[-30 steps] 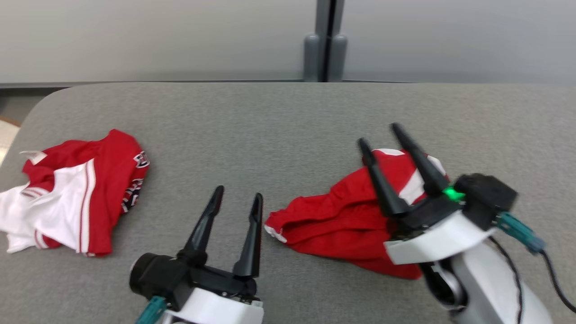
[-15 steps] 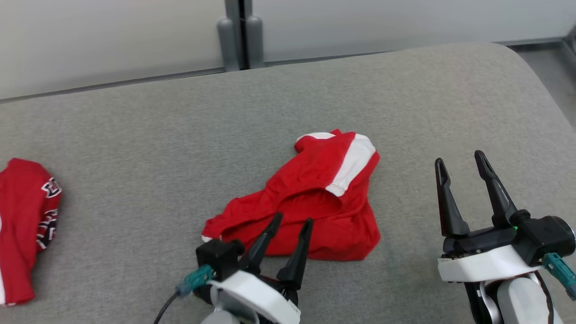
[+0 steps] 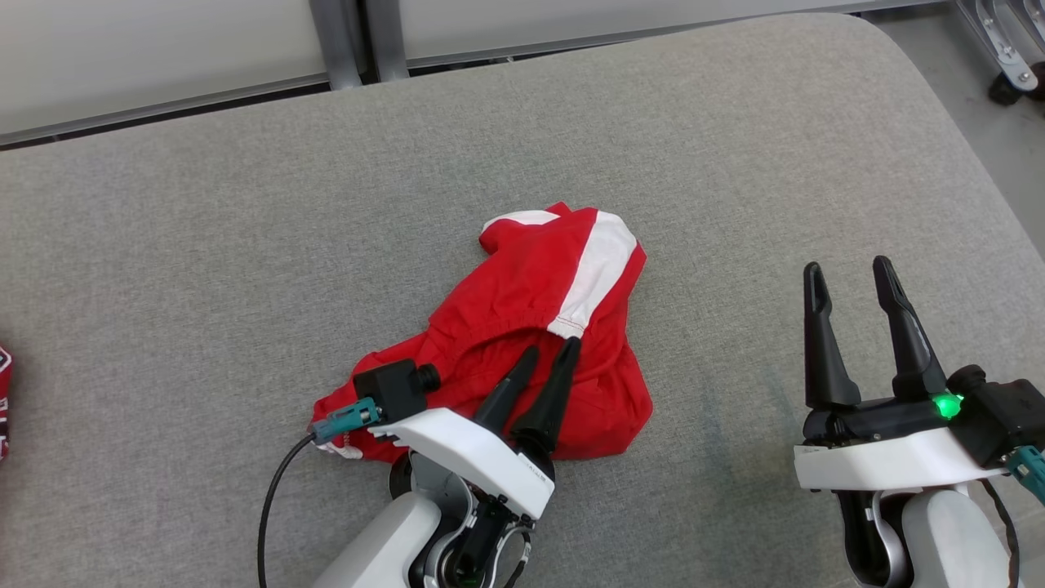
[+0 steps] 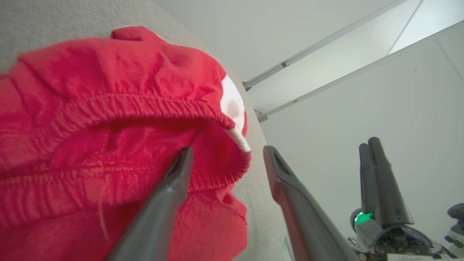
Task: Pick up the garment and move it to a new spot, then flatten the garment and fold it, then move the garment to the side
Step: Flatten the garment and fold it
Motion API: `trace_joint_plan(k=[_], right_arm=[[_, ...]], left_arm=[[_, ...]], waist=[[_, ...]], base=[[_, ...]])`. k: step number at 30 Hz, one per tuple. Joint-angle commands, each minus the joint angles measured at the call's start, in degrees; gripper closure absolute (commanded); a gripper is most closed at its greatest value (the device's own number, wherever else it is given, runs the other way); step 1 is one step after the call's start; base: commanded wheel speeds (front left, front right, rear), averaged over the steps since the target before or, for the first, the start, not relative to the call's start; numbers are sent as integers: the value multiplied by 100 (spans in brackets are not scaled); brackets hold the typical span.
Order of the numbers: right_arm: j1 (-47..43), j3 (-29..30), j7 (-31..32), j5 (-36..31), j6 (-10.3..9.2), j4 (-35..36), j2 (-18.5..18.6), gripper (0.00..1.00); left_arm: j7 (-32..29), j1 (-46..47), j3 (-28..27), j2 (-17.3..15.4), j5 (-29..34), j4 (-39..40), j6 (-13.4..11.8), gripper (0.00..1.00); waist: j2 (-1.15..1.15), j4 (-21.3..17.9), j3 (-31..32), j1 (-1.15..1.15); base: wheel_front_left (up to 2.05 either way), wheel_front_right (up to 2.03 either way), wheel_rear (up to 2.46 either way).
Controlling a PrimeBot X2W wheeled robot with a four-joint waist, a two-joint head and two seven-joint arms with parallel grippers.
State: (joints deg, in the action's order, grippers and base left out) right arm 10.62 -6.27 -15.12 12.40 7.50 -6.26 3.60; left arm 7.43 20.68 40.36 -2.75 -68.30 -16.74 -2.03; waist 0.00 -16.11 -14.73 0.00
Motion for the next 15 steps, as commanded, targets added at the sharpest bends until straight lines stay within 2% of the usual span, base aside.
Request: trace_joint_plan(k=[1,12,13,14,15], right_arm=[[52,25,-5,98,-2,24,-3,0],[39,-37,-5,230,-2,-27,-50,0],[31,-43,-5,224,-2,-33,-51,0],[23,-47,-5,234,-2,-39,-52,0],[18,-34,-5,277,-2,-31,-53,0]], left_arm=[[28,132,26,-27,-58,-44,19,0],[331,406,256,-28,-290,-277,65,0],[372,420,263,-27,-303,-279,97,8],[377,428,271,-28,-337,-301,103,60],[427,446,263,-29,-330,-316,128,85]], waist=[[0,-32,-40,0],[0,-179,-54,0],[0,-193,-52,0],[0,-206,-51,0],[0,-219,-54,0]], base=[[0,0,0],[0,0,0],[0,0,0],[0,0,0],[0,0,0]])
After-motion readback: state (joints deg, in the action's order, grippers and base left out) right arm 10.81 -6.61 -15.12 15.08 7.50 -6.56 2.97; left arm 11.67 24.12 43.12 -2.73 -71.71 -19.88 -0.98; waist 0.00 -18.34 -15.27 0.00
